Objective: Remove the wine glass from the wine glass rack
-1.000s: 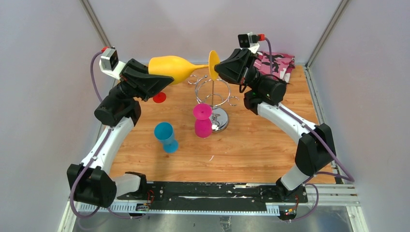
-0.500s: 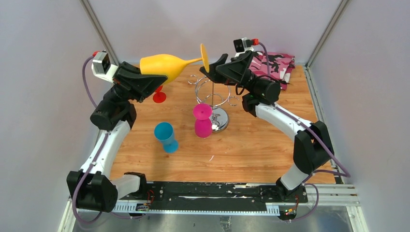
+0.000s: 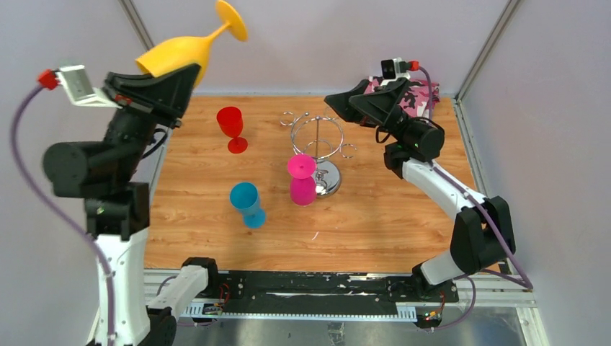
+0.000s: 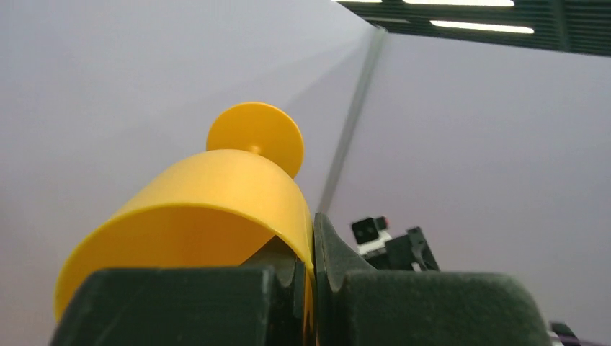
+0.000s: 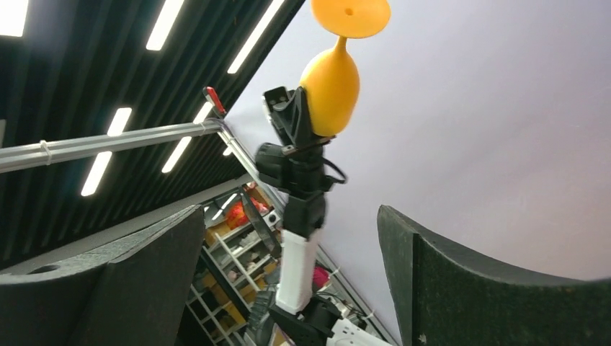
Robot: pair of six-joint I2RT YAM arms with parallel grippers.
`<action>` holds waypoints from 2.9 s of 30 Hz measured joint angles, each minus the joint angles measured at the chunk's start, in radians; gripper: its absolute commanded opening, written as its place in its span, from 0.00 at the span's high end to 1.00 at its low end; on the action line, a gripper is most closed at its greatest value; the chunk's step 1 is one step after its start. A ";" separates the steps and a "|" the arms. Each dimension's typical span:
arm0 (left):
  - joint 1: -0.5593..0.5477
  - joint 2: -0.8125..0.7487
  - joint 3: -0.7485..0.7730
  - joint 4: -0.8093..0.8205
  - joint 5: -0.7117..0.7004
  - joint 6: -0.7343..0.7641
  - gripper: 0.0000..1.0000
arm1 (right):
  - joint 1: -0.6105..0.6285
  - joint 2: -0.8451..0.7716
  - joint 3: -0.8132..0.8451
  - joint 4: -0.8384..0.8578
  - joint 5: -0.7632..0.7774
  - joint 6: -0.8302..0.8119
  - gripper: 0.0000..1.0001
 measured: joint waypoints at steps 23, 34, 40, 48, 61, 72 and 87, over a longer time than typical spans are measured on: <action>0.000 0.497 0.437 -1.489 -0.702 0.594 1.00 | -0.106 -0.449 0.178 -1.331 -0.092 -0.977 0.03; 0.000 0.508 0.239 -1.339 -0.513 0.583 1.00 | -0.107 -0.406 0.175 -1.500 -0.067 -1.072 0.03; -0.010 0.629 0.195 -1.259 -0.468 0.581 1.00 | -0.114 -0.407 0.169 -1.508 -0.050 -1.107 0.03; -0.099 0.762 0.223 -1.218 -0.494 0.580 1.00 | -0.129 -0.406 0.142 -1.523 -0.029 -1.129 0.02; -0.140 0.866 0.233 -1.182 -0.536 0.577 1.00 | -0.166 -0.384 0.111 -1.501 -0.027 -1.129 0.02; -0.146 0.864 0.150 -1.131 -0.542 0.561 1.00 | -0.179 -0.381 0.099 -1.477 -0.034 -1.112 0.02; -0.173 0.798 -0.008 -1.045 -0.554 0.543 0.88 | -0.184 -0.383 0.084 -1.456 -0.042 -1.092 0.02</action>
